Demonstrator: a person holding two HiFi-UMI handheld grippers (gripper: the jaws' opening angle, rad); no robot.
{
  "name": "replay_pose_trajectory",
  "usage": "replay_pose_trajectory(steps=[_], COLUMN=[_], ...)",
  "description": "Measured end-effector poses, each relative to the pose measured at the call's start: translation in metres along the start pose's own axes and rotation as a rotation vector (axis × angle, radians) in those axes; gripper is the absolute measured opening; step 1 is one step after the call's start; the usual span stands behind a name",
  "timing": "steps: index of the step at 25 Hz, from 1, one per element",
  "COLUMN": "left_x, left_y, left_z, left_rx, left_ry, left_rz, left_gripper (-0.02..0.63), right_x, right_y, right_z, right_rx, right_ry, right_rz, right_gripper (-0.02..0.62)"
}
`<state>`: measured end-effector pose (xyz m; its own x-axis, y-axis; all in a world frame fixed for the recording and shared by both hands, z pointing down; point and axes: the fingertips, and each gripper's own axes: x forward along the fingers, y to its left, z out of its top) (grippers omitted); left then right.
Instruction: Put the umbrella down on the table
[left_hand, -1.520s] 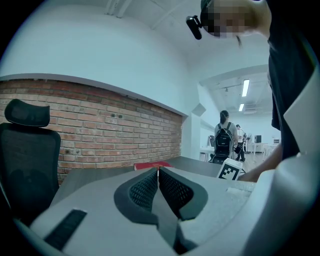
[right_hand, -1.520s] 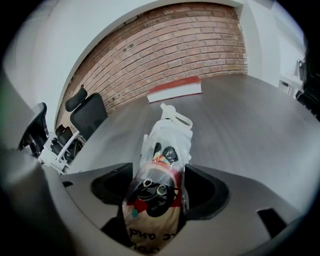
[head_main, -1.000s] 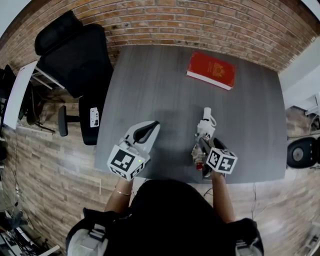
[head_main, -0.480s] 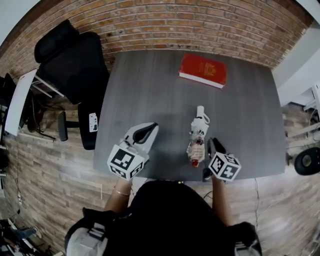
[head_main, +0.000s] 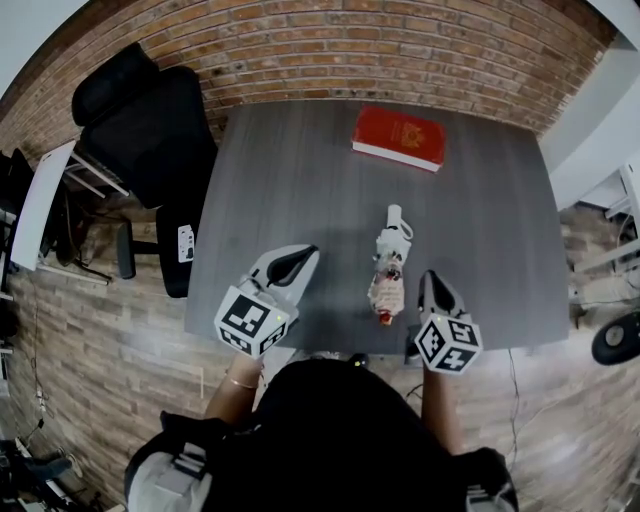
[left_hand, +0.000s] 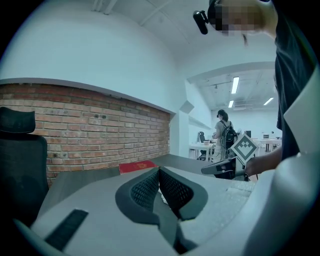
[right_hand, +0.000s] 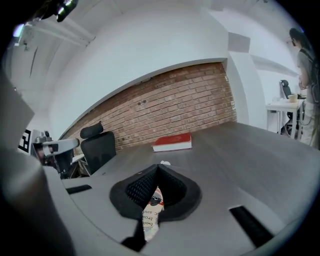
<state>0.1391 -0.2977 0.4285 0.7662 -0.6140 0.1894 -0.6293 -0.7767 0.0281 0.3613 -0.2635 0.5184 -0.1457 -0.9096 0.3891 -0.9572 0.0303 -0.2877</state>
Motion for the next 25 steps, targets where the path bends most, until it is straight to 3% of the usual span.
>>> replay_pose_trajectory(steps=[9,19,25], left_x=[-0.007,-0.008,-0.011], left_y=[-0.015,-0.014,-0.011], left_z=[-0.004,-0.004,-0.006], left_rx=[-0.003,-0.005,-0.007], left_ry=[0.011,0.009,0.019], left_rz=[-0.004,-0.001,0.007], left_gripper=[0.002,0.002,0.002], right_x=[-0.035,-0.041,-0.038], right_y=[0.023,0.034,0.030], right_z=[0.046,0.053,0.048], right_rx=[-0.101,-0.138,-0.119], right_ry=[-0.162,-0.192,-0.176], right_rz=[0.035,0.073,0.054], right_gripper=[-0.003,-0.003,-0.003])
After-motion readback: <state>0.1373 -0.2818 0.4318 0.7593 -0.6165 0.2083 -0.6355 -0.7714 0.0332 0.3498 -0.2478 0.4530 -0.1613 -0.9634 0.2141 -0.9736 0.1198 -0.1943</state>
